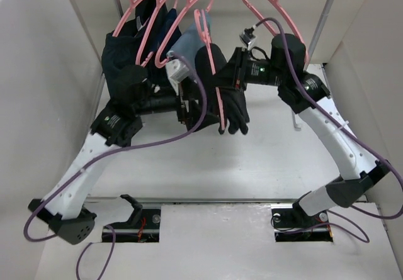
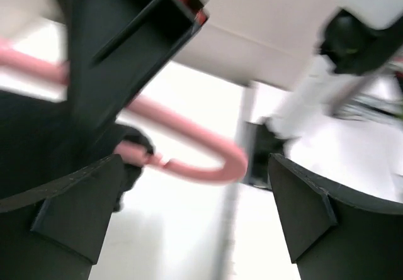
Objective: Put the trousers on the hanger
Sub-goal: Place the hanger at the clothesline.
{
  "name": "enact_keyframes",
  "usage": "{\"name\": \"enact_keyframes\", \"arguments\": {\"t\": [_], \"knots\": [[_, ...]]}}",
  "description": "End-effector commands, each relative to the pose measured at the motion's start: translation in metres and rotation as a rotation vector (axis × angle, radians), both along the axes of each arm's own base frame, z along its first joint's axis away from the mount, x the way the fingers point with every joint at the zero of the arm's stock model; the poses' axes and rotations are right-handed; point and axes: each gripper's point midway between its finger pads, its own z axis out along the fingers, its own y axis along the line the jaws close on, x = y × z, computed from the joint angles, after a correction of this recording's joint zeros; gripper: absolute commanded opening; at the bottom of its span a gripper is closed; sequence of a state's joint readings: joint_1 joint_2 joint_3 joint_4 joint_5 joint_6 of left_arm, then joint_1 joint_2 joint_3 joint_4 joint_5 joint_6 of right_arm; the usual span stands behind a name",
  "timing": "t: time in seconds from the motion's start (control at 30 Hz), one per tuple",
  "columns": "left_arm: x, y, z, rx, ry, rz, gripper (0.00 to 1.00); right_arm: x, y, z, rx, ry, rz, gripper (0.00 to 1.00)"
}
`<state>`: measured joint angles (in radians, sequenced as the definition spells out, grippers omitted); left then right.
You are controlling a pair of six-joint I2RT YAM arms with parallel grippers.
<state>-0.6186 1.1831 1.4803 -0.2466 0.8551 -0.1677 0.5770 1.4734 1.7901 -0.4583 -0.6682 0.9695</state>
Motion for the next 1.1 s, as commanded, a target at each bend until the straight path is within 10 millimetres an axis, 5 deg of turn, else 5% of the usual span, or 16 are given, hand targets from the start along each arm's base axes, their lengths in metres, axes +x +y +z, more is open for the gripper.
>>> {"name": "enact_keyframes", "arguments": {"t": [0.0,0.13,0.3,0.6,0.77,1.07], "knots": [[0.022,0.048,0.023,0.055,-0.343,0.274,1.00,-0.005,-0.019,0.057,0.071,-0.214,0.045,0.00],[0.020,0.083,0.040,-0.009,-0.420,0.459,1.00,0.028,-0.034,0.063,0.078,-0.246,-0.012,0.00],[0.026,0.104,0.036,0.001,-0.411,0.556,1.00,0.050,-0.049,0.087,0.164,-0.260,-0.045,0.00],[0.029,0.108,0.008,0.035,-0.366,0.571,1.00,0.099,-0.058,0.117,0.231,-0.328,-0.075,0.00],[0.030,0.110,-0.005,0.044,-0.346,0.579,1.00,0.110,-0.066,0.133,0.274,-0.368,-0.130,0.00],[0.030,0.110,-0.006,0.036,-0.354,0.580,1.00,0.152,-0.063,0.110,0.330,-0.275,-0.136,0.00]]}}
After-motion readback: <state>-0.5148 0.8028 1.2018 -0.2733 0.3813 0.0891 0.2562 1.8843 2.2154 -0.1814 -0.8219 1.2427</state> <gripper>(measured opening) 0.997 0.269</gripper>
